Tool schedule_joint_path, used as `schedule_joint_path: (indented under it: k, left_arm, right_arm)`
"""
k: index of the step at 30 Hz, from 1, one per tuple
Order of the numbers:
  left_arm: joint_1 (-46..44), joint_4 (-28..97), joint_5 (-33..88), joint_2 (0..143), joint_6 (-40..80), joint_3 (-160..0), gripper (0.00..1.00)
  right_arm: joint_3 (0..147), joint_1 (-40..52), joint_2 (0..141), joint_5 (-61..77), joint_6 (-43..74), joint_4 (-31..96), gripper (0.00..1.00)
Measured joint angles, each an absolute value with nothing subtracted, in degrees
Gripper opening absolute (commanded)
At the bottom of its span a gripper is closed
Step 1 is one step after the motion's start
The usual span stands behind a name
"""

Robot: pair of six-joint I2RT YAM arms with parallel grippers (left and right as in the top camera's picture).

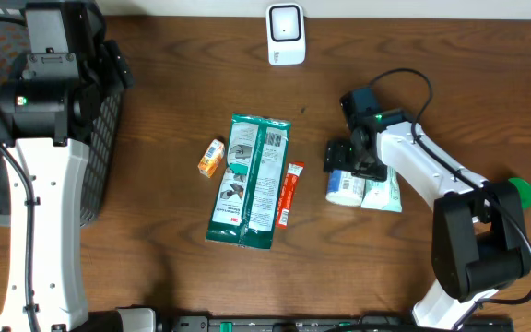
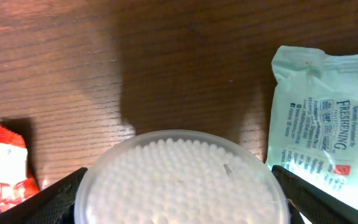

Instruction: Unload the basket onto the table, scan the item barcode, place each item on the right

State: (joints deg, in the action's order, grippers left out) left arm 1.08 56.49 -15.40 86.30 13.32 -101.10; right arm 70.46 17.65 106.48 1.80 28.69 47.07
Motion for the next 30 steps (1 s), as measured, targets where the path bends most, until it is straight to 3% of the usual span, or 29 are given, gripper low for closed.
schedule_joint_path:
  k: [9, 18, 30]
  left_arm:
    - [1.08, 56.49, -15.4, 86.3, 13.32, -101.1, 0.9]
    - [1.08, 56.49, -15.4, 86.3, 13.32, -101.1, 0.9]
    - [1.08, 56.49, -15.4, 86.3, 13.3, -101.1, 0.9]
  right_arm:
    - [71.16, 17.65, 106.48, 2.17, 28.64, 48.12, 0.75]
    - [71.22, 17.65, 106.45, 4.36, 28.73, 48.29, 0.75]
    - [74.78, 17.65, 105.47, 6.5, 26.72, 47.29, 0.61]
